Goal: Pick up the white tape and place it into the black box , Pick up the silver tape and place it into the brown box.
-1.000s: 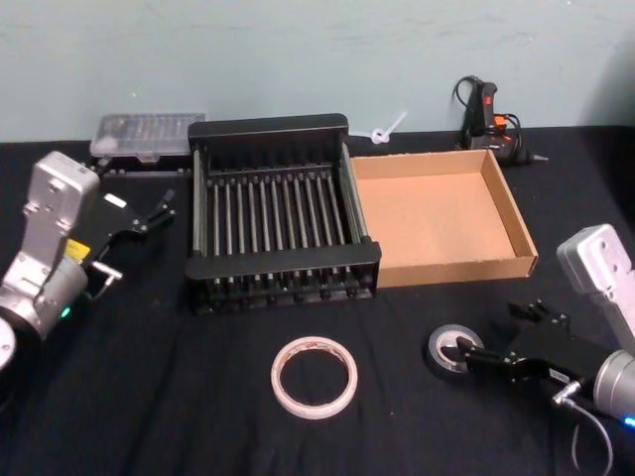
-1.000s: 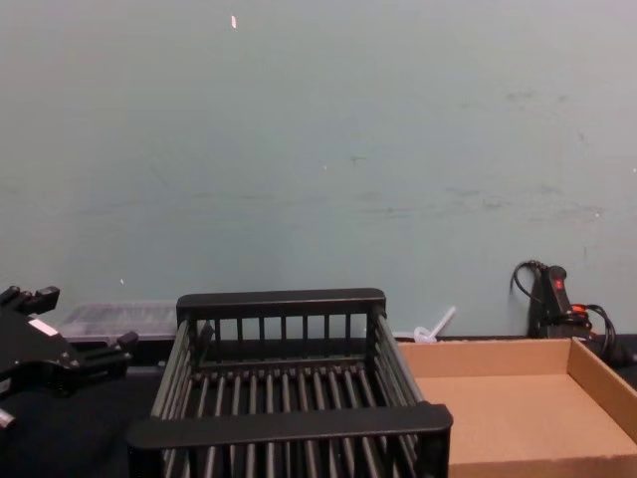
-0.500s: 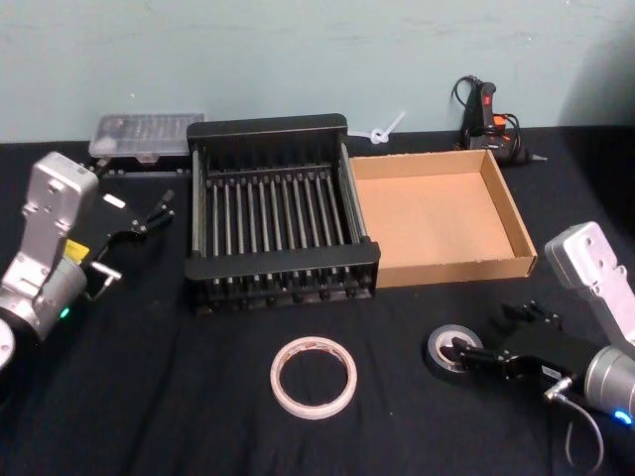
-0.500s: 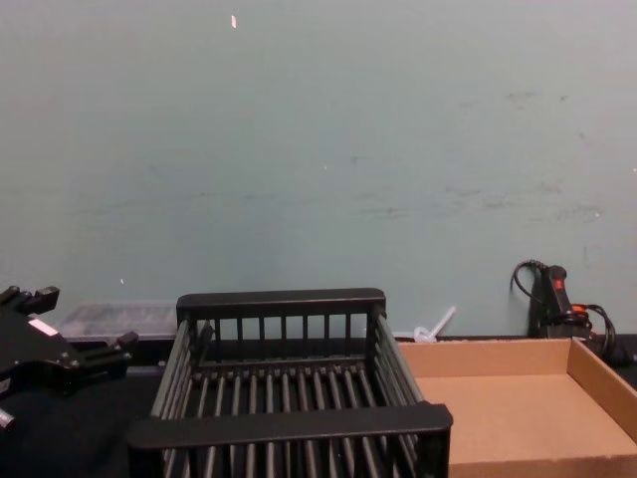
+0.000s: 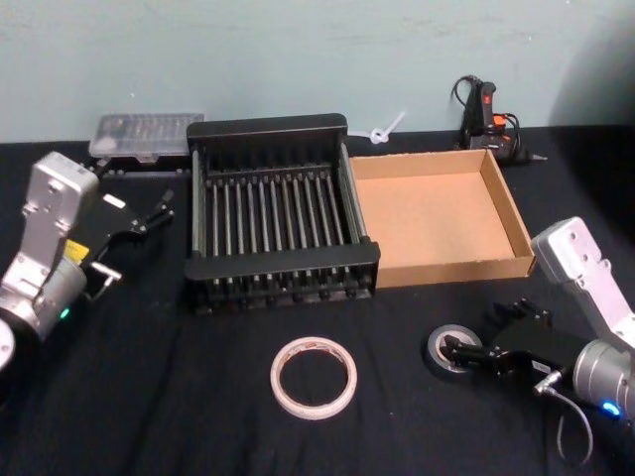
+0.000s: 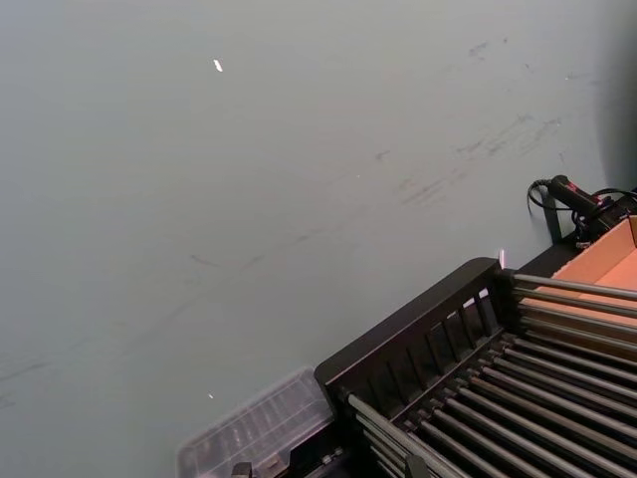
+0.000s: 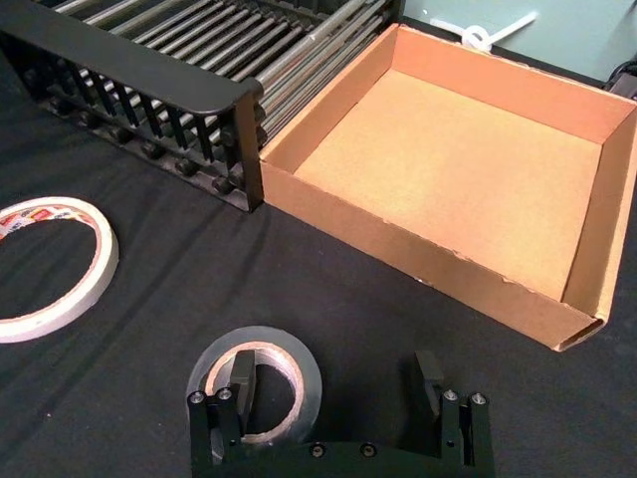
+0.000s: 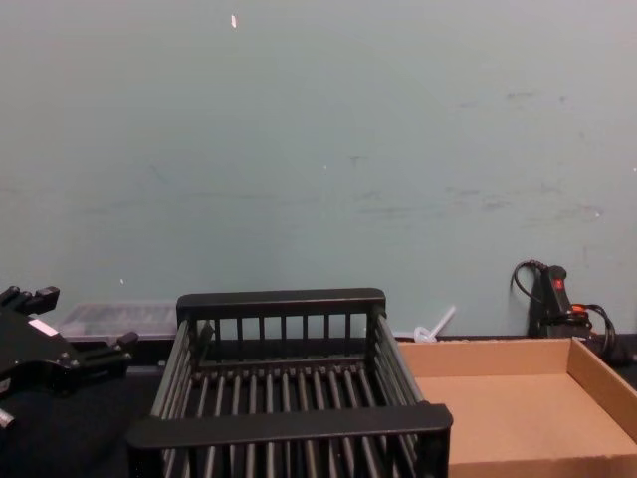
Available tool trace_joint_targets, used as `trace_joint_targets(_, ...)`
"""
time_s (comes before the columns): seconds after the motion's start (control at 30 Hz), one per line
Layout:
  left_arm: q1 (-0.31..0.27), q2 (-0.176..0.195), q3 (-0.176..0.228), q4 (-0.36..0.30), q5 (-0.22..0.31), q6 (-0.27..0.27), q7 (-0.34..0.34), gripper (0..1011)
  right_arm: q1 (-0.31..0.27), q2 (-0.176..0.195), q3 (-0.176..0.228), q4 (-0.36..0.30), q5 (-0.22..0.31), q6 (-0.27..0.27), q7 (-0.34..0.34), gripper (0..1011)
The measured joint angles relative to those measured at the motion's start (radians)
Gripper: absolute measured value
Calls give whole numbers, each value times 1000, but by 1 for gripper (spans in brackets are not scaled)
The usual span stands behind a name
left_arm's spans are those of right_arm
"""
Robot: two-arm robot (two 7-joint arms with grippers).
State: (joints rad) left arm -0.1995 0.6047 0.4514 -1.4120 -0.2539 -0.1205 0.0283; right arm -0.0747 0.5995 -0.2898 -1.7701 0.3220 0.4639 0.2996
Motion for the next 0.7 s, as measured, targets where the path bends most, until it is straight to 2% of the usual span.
trace_joint_targets(0.47, 0, 0, 0, 0, 0, 0, 0, 1001, 11, -31, 12, 17, -28, 17, 16, 1000)
trace_joint_targets(0.7, 0, 0, 0, 0, 0, 0, 0, 1001, 11, -30, 12, 18, -28, 17, 16, 1000)
